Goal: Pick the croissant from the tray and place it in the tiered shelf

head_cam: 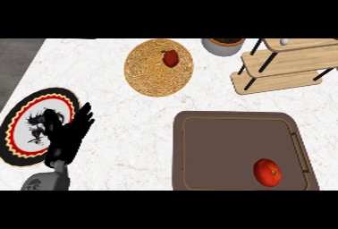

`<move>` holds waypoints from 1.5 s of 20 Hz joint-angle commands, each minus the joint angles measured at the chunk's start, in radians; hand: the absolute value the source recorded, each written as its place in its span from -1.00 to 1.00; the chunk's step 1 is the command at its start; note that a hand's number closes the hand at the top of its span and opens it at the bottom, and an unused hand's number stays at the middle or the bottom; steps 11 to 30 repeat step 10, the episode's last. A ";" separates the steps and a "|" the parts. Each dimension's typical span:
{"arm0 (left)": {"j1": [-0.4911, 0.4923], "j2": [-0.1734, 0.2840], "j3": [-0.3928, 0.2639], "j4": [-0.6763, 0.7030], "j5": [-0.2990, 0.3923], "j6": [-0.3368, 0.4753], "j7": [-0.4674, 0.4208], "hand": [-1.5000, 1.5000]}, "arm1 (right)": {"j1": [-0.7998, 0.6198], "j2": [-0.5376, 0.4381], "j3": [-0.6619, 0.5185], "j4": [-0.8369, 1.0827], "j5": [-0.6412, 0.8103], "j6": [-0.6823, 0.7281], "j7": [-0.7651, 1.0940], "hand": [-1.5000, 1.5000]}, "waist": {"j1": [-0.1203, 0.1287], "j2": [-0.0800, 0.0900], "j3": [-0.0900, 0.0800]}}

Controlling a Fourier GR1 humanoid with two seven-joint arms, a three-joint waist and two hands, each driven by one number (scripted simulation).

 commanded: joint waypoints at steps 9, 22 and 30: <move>-0.004 -0.012 -0.007 -0.016 -0.005 0.007 0.003 0.00 | 0.142 -0.230 -0.101 0.051 -0.087 0.217 -0.003 -1.00 | 0.006 0.010 0.006; -0.003 0.022 0.009 -0.025 0.005 -0.013 0.020 0.00 | 0.161 -0.225 -0.113 0.057 -0.098 0.231 -0.020 -1.00 | 0.008 0.008 0.006; -0.003 0.022 0.009 -0.025 0.005 -0.013 0.020 0.00 | 0.161 -0.225 -0.113 0.057 -0.098 0.231 -0.020 -1.00 | 0.008 0.008 0.006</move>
